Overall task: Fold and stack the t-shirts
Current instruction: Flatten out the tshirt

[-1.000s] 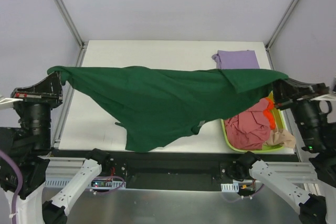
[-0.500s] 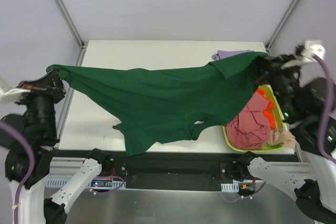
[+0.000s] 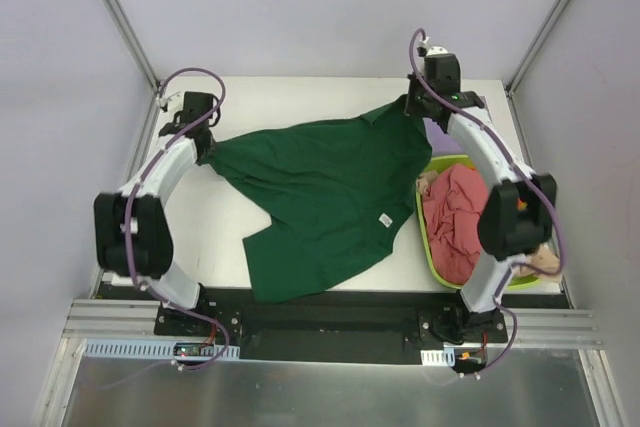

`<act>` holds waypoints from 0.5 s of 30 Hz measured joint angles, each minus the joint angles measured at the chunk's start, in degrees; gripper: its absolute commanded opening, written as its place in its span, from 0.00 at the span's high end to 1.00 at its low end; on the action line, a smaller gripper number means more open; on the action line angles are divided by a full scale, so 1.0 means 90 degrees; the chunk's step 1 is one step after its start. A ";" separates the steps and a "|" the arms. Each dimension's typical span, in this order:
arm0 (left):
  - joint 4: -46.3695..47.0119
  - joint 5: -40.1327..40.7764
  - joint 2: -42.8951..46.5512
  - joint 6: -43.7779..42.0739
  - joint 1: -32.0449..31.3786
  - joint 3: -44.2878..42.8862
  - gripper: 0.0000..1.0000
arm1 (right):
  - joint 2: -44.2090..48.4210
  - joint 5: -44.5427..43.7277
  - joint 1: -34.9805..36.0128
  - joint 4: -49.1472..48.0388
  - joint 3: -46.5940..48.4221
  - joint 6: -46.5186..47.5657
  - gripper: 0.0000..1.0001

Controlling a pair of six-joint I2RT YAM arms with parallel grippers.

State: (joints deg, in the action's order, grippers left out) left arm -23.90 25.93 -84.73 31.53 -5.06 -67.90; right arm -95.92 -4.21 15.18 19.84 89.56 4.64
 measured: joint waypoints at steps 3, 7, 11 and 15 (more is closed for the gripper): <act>-0.0002 -0.0274 -0.1120 -0.0007 0.0151 -0.0425 1.00 | -0.1467 0.0299 -0.0168 0.0068 0.0906 -0.0063 0.94; 0.0034 -0.0505 -0.1843 -0.0063 0.0158 -0.0911 1.00 | -0.2958 0.0478 -0.0265 0.0112 0.2242 -0.0007 0.53; 0.0114 -0.0675 -0.2021 -0.0085 0.0160 -0.1066 1.00 | -0.3716 0.0602 -0.0284 0.0444 0.3184 0.0104 0.01; 0.0107 -0.0831 -0.2052 -0.0075 0.0202 -0.1059 1.00 | -0.3665 0.0617 -0.0211 0.0763 0.3344 0.0410 0.04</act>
State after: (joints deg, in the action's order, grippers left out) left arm -22.94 18.46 -103.20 30.85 -3.25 -77.43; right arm -128.90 1.34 13.28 26.70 119.66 8.34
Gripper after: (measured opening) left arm 0.022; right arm 0.963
